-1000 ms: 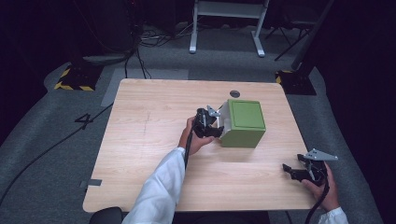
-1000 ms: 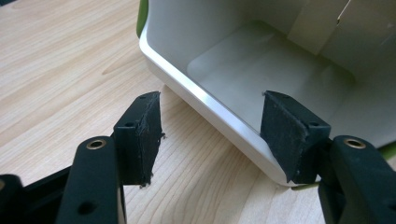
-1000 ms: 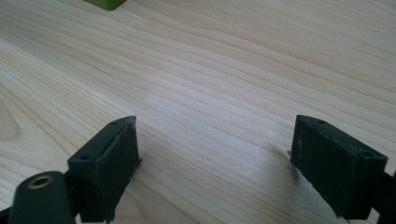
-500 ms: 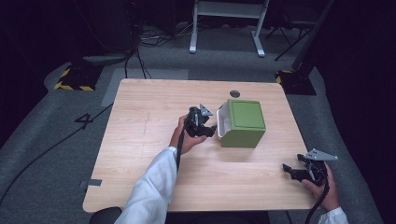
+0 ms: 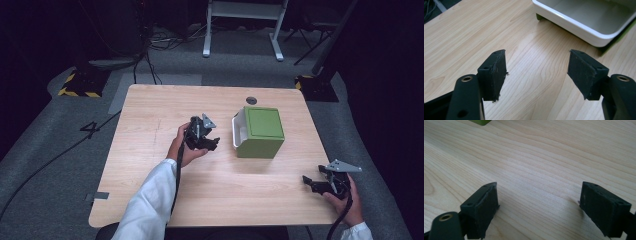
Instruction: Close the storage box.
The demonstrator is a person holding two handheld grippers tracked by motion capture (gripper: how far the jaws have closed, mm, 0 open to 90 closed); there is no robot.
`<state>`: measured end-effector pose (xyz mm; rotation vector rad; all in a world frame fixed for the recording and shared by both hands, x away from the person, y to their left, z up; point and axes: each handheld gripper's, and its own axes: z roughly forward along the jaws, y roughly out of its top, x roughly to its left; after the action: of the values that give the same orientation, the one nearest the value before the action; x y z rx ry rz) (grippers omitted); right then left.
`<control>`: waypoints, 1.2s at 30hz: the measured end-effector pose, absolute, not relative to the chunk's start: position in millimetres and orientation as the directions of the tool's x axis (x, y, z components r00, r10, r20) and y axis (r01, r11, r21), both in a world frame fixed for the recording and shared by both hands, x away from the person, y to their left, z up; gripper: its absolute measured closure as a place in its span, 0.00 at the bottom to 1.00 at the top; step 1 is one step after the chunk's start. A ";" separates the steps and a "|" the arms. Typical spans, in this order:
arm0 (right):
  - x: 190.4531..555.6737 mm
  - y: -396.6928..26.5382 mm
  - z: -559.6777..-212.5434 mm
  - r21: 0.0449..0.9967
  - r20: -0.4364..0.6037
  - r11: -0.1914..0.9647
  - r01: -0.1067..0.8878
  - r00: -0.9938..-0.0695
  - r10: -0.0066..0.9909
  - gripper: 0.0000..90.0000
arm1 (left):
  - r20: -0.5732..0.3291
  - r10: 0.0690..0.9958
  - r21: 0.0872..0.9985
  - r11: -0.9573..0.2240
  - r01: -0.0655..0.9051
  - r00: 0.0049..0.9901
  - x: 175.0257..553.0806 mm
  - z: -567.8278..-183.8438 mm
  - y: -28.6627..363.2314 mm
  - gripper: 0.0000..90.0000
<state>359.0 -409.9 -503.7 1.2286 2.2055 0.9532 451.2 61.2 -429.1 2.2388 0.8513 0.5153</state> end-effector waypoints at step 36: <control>358.1 -409.4 -503.6 0.747 -0.051 0.371 0.553 -0.508 0.860 0.17 | 0.303 0.644 0.579 -0.709 0.401 0.702 386.0 -456.3 145.4 0.21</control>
<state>358.1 -409.4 -503.6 1.2232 2.2010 0.9504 386.0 145.4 -456.3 2.4320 0.8028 0.6842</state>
